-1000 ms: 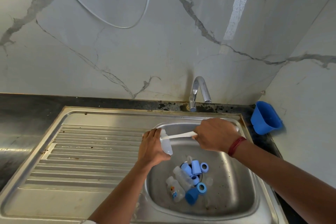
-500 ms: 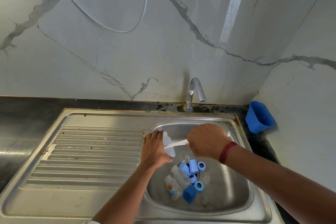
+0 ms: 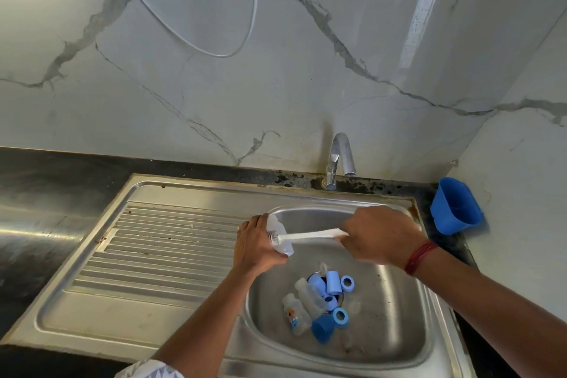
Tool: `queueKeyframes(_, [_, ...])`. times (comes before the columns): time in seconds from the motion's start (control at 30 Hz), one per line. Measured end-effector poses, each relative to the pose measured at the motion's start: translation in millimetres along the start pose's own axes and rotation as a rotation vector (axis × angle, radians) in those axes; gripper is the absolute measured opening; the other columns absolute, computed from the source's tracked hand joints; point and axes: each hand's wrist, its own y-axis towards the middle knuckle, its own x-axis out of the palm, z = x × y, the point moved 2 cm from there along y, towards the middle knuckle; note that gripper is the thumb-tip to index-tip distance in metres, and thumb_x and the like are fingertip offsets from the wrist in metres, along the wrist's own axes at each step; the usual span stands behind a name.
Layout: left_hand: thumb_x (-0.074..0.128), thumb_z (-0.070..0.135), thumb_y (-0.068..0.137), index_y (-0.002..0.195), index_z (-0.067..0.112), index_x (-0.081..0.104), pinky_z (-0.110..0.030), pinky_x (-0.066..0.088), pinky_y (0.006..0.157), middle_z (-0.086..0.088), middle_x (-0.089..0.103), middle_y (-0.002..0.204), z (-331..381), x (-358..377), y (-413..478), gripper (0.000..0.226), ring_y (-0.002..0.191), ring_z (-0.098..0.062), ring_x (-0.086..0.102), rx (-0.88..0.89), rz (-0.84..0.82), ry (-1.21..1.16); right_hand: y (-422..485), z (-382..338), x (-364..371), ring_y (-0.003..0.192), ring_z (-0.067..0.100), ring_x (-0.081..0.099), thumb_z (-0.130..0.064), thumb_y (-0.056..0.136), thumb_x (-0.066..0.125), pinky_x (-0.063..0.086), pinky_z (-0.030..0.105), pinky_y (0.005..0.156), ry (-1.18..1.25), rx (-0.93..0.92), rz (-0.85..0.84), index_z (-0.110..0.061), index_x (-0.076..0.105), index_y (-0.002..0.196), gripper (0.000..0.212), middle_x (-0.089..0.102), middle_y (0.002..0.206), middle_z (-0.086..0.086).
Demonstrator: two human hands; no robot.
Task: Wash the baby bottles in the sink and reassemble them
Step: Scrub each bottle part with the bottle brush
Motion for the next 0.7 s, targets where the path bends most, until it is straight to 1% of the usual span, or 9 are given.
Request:
queueKeyframes(0.13, [0.092,0.045,0.049,0.133,0.019,0.046,-0.028,0.042,0.086,0.0,0.052,0.129,-10.4,-13.5,1.6,0.1,0.114,-0.02,0.047,-0.133,0.061,-0.129,2.0,33.8,25.0,0.063,0.012,0.057,-0.057,0.095,0.038,0.056,0.035,0.064,0.115,0.104,0.092,-0.026,0.065,0.092,0.041,0.054,0.067,-0.008])
queueKeyframes(0.2, [0.091,0.045,0.049,0.132,0.022,0.047,-0.029,0.042,0.085,0.001,0.051,0.129,-12.5,-17.9,6.0,0.097,0.117,-0.021,0.046,-0.176,0.104,-0.198,5.3,41.6,39.9,0.066,0.01,0.057,-0.055,0.096,0.041,0.052,0.03,0.063,0.142,0.143,0.08,-0.027,0.067,0.096,0.038,0.056,0.07,-0.009])
queueKeyframes(0.27, [0.091,0.045,0.047,0.131,0.024,0.049,-0.033,0.046,0.088,0.003,0.053,0.126,-8.7,-22.2,11.9,0.096,0.116,-0.021,0.047,-0.191,0.133,-0.277,10.8,44.8,56.8,0.067,0.011,0.056,-0.051,0.097,0.045,0.043,0.024,0.057,0.195,0.167,0.045,-0.026,0.068,0.096,0.034,0.054,0.07,-0.009])
queueKeyframes(0.37, [0.09,0.047,0.041,0.128,0.028,0.054,-0.038,0.052,0.092,0.006,0.056,0.122,-0.8,-27.3,21.2,0.096,0.114,-0.02,0.052,-0.236,0.149,-0.509,21.0,44.9,81.1,0.06,0.01,0.059,-0.051,0.095,0.053,0.048,0.029,0.06,0.469,0.216,0.029,-0.023,0.071,0.084,0.034,0.061,0.065,-0.006])
queueKeyframes(0.4, [0.093,0.042,0.044,0.127,0.028,0.056,-0.032,0.052,0.09,0.005,0.057,0.122,2.3,-29.5,23.9,0.092,0.114,-0.019,0.053,-0.243,0.155,-0.588,23.4,44.3,89.4,0.055,0.009,0.056,-0.052,0.094,0.055,0.048,0.03,0.059,0.568,0.239,0.043,-0.022,0.069,0.077,0.037,0.061,0.061,-0.005])
queueKeyframes(0.47, [0.095,0.025,0.055,0.125,0.023,0.06,-0.012,0.049,0.076,0.001,0.059,0.122,6.2,-34.2,29.7,0.079,0.113,-0.018,0.055,-0.243,0.167,-0.72,27.1,40.9,105.9,0.049,0.008,0.047,-0.051,0.093,0.058,0.043,0.03,0.056,0.722,0.276,0.088,-0.015,0.064,0.07,0.043,0.053,0.054,-0.004])
queueKeyframes(0.53, [0.092,0.013,0.061,0.124,0.018,0.062,-0.004,0.046,0.066,-0.002,0.06,0.121,8.5,-38.2,33.9,0.069,0.11,-0.017,0.056,-0.228,0.172,-0.825,27.0,37.2,120.0,0.049,0.006,0.042,-0.049,0.093,0.059,0.039,0.028,0.054,0.821,0.287,0.124,-0.01,0.066,0.073,0.045,0.049,0.053,-0.003])
queueKeyframes(0.63, [0.09,0.01,0.064,0.123,0.019,0.063,-0.01,0.049,0.071,-0.002,0.062,0.12,12.5,-41.9,37.2,0.065,0.11,-0.016,0.058,-0.184,0.173,-0.91,20.9,35.0,131.5,0.047,0.005,0.037,-0.045,0.093,0.062,0.034,0.025,0.052,0.92,0.284,0.163,-0.003,0.061,0.067,0.049,0.041,0.049,-0.004])
queueKeyframes(0.7, [0.092,0.016,0.062,0.123,0.02,0.063,-0.017,0.052,0.076,-0.001,0.063,0.12,12.7,-40.0,38.8,0.068,0.11,-0.016,0.059,-0.194,0.168,-0.933,14.3,33.0,133.0,0.046,0.005,0.039,-0.043,0.092,0.063,0.036,0.026,0.051,0.951,0.255,0.164,-0.009,0.062,0.064,0.044,0.045,0.048,-0.002])
